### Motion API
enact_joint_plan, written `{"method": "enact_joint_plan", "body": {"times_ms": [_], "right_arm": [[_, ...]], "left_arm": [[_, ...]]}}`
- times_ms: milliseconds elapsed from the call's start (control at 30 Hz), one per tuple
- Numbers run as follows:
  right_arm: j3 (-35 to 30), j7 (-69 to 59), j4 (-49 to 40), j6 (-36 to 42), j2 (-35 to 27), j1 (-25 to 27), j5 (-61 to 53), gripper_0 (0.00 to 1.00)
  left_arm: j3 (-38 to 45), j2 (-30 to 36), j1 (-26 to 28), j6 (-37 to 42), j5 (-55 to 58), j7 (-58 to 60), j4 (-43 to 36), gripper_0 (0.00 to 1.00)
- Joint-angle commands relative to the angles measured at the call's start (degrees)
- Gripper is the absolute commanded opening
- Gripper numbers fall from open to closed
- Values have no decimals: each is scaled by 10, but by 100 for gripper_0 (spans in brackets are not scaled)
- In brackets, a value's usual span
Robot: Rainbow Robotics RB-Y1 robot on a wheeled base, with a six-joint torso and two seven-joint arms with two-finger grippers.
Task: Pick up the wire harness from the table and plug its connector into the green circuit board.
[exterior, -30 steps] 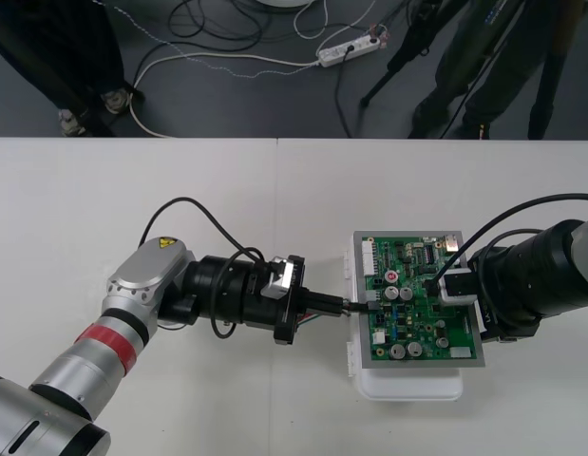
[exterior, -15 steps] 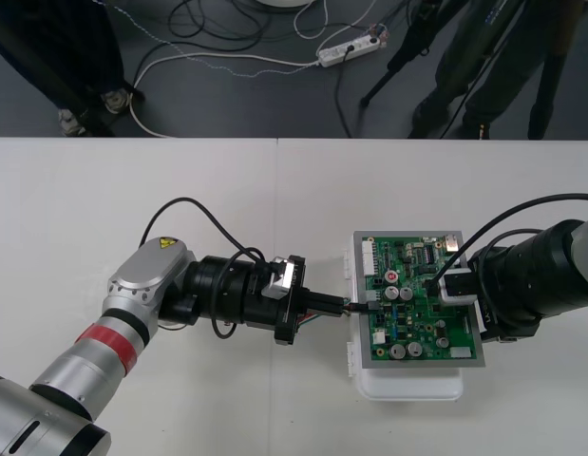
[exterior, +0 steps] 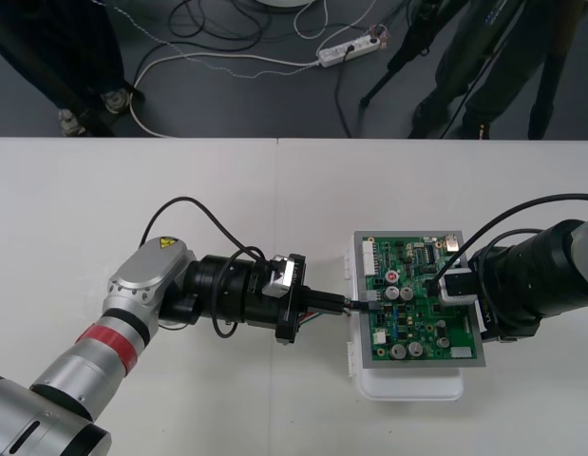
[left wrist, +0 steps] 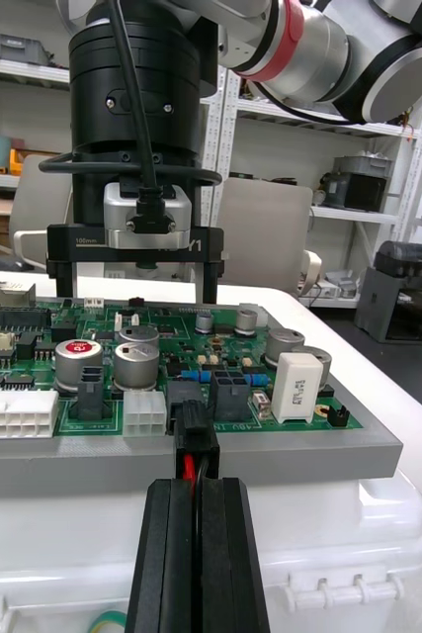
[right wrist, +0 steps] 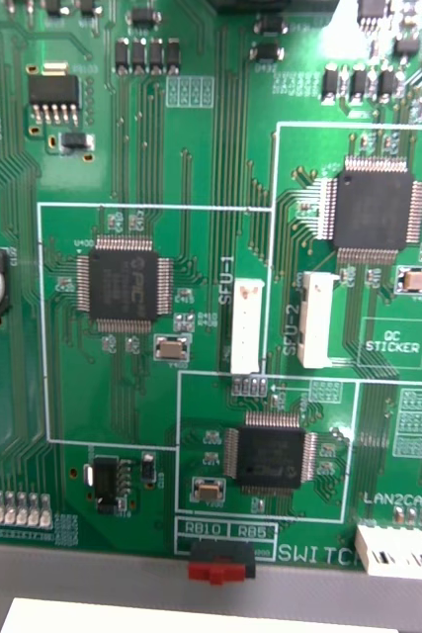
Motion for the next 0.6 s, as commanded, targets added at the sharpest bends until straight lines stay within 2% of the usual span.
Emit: {"method": "enact_joint_plan", "body": {"times_ms": [33, 600], "right_arm": [[8, -21, -19, -3, 9, -16, 2, 100], [8, -19, -19, -3, 9, -16, 2, 100]], "left_arm": [[-14, -26, -18, 20, 11, -23, -30, 0], [-13, -26, -12, 26, 7, -42, -32, 0]]}}
